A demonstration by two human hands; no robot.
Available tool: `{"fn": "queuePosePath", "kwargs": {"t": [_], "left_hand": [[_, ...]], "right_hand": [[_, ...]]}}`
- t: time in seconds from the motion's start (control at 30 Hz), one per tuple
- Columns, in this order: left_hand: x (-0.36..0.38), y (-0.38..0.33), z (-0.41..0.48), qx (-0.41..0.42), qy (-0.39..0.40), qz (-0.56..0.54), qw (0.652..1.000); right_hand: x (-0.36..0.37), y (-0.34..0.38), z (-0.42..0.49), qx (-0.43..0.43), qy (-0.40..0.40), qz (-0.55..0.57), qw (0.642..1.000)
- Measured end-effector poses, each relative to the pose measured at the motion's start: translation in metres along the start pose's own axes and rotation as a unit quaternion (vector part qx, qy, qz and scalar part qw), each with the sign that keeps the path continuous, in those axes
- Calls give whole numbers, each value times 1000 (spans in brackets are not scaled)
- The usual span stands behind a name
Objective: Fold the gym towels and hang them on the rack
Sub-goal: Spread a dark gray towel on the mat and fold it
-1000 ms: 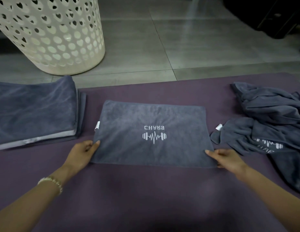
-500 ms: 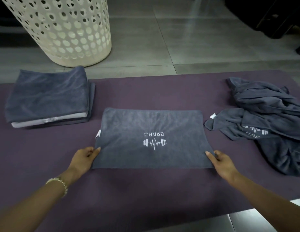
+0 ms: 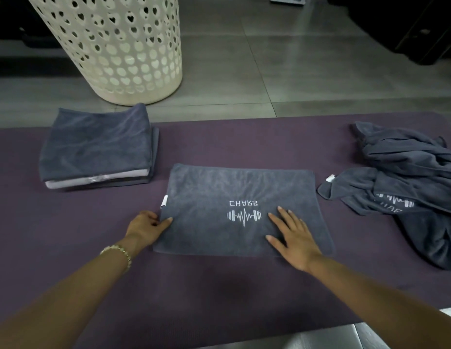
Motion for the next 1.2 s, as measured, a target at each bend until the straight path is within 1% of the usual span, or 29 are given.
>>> {"fn": "queuePosePath", "kwargs": {"t": [0.07,0.13,0.2,0.3,0.37,0.43,0.47,0.53,0.6,0.67,0.7,0.73,0.8,0.83,0.87,0.9,0.93,0.97,1.0,1.03,1.1,1.17,1.2], "left_hand": [[5,-3,3,3,30,-5,1000],[11,-10,3,-5,29,-33,999],[15,-19,4,-17,12,-92,996],[16,-26,7,-42,-11,-207,977],[15,-28,7,-67,7,-258,964],[13,-34,6,-84,48,-298,950],[11,-39,5,-81,74,-318,942],[9,-60,2,-45,119,-353,927],[13,-93,-5,2,137,-366,920],[28,-131,-17,56,162,-374,912],[37,-151,-27,81,187,-377,903],[46,-169,-36,101,221,-383,891],[65,-195,-48,116,285,-406,861],[71,-202,-52,123,294,-411,854],[77,-204,-51,138,277,-395,865],[82,-200,-48,168,242,-342,892],[87,-192,-43,209,201,-252,923],[91,-181,-38,250,167,-145,942],[97,-169,-36,284,151,-47,946],[103,-158,-36,305,156,30,939],[117,-140,-37,342,178,145,911],[128,-132,-40,361,183,222,887],[132,-130,-41,361,180,242,882]], "right_hand": [[7,7,4,16,11,-23,1000],[11,10,6,28,11,-30,999],[13,9,7,28,13,-29,999],[10,7,7,16,22,-23,999],[6,7,7,20,37,-9,999],[0,8,8,29,44,30,998],[-3,8,9,32,32,69,997],[-13,8,13,33,-24,177,983],[-26,10,15,40,-76,291,953],[-36,11,18,92,-70,402,908],[-40,12,19,125,-42,458,879],[-41,10,23,162,0,515,842],[-38,2,28,220,94,623,745],[-36,-6,31,238,122,666,697],[-34,-16,32,257,126,692,663],[-33,-24,30,268,123,708,642],[-33,-30,27,277,121,708,639],[-31,-33,25,283,116,696,650],[-31,-32,21,287,110,671,675],[-30,-30,21,289,96,644,702],[-29,-20,23,289,53,601,743],[-25,-11,28,290,0,577,763],[-23,-7,30,290,-22,570,768]]}}
Point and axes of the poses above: each hand's wrist, its own z-axis towards the middle knuckle, its own x-axis out of the palm, y = z × x, the point moved 3 cm from there along z, towards the middle knuckle, and after that the axes turned 11 degrees about x, right-handed, at the moved point
